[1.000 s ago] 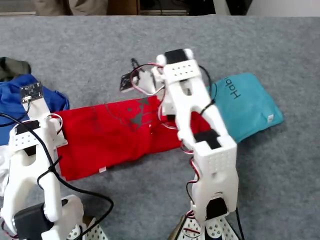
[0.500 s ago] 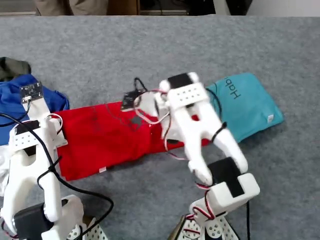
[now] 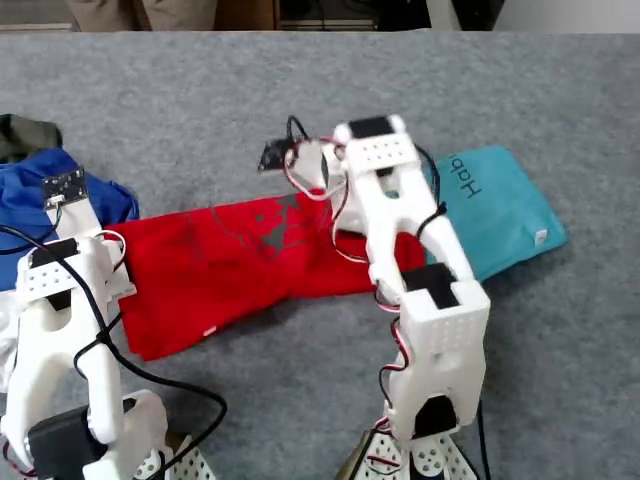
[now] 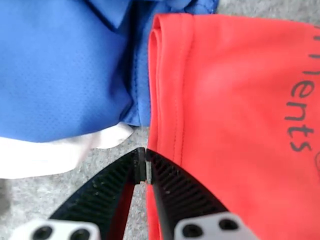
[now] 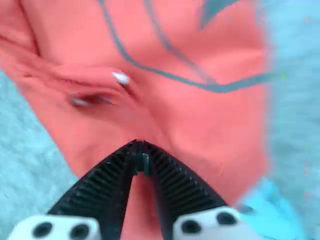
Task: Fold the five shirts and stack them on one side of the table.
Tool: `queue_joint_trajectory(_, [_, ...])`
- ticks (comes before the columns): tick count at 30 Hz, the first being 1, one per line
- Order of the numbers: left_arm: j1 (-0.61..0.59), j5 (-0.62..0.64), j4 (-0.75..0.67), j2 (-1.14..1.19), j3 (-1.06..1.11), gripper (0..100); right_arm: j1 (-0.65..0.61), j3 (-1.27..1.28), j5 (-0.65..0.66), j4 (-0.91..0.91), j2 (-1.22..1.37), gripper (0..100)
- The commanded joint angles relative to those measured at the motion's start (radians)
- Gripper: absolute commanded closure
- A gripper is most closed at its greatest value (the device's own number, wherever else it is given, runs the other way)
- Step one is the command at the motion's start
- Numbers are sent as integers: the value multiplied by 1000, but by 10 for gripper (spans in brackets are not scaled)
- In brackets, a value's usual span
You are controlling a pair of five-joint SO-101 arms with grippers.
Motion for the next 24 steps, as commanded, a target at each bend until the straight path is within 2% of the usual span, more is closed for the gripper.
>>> queue_joint_trajectory(1, [-9,3,11,-35,-48,982,-5,-140,25,106,-15,986])
queue_joint_trajectory(11, [-9,2,63,-36,-101,982,114,-151,40,219,-12,986])
queue_joint_trajectory(15, [-8,2,69,-36,-126,982,116,-101,40,75,51,986])
queue_joint_trajectory(19, [-8,2,71,-36,-144,982,99,-77,25,-101,223,986])
queue_joint_trajectory(24, [-9,0,71,-36,-150,982,88,-265,-44,55,234,986])
